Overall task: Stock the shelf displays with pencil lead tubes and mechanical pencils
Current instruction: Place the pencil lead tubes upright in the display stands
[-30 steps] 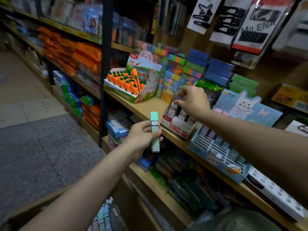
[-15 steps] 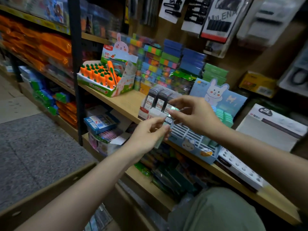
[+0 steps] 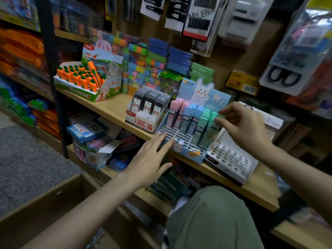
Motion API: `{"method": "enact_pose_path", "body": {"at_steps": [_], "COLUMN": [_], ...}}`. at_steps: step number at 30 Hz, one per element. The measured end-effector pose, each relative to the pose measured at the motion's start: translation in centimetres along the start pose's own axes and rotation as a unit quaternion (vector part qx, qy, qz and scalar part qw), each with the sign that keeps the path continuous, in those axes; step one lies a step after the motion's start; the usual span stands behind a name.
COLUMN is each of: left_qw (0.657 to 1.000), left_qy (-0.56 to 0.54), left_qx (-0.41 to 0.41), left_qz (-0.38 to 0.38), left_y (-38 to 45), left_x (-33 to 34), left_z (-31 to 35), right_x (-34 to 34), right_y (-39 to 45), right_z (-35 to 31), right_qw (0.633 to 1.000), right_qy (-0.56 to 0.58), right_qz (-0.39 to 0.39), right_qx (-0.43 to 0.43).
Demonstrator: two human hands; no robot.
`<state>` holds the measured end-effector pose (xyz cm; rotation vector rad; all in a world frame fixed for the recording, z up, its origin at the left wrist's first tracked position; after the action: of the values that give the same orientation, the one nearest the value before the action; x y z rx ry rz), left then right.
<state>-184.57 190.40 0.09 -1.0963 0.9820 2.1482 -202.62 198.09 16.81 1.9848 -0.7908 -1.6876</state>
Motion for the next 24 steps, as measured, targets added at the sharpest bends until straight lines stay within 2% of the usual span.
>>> {"method": "enact_pose_path", "body": {"at_steps": [5, 12, 18, 24], "left_qw": [1.0, 1.0, 0.999, 0.997], "left_qy": [0.006, -0.021, -0.03, -0.066], "left_qx": [0.025, 0.022, 0.023, 0.013], "left_qz": [0.009, 0.001, 0.0, -0.034], "left_y": [0.0, 0.0, 0.0, 0.1], "left_x": [-0.5, -0.2, 0.0, 0.2], "left_z": [-0.5, -0.7, -0.7, -0.6], "right_x": [1.7, 2.1, 3.0, 3.1], "right_y": [0.2, 0.3, -0.2, -0.3], "right_z": [0.0, 1.3, 0.9, 0.3], "right_qw": [1.0, 0.999, 0.999, 0.997], "right_qy": [0.016, 0.034, -0.047, -0.068], "right_qz": [-0.005, -0.01, 0.0, -0.012], "right_qx": [-0.007, 0.032, 0.012, 0.025]}}
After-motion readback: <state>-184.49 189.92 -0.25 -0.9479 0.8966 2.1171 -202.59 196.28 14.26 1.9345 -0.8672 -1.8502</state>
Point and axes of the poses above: each hand's wrist, its own y-axis towards the middle knuckle, its own x-axis out of the palm, z = x × y, the point moved 9 cm from there along y, towards the middle knuckle, and after that the axes turned 11 degrees about -y, right-handed, at the moved point
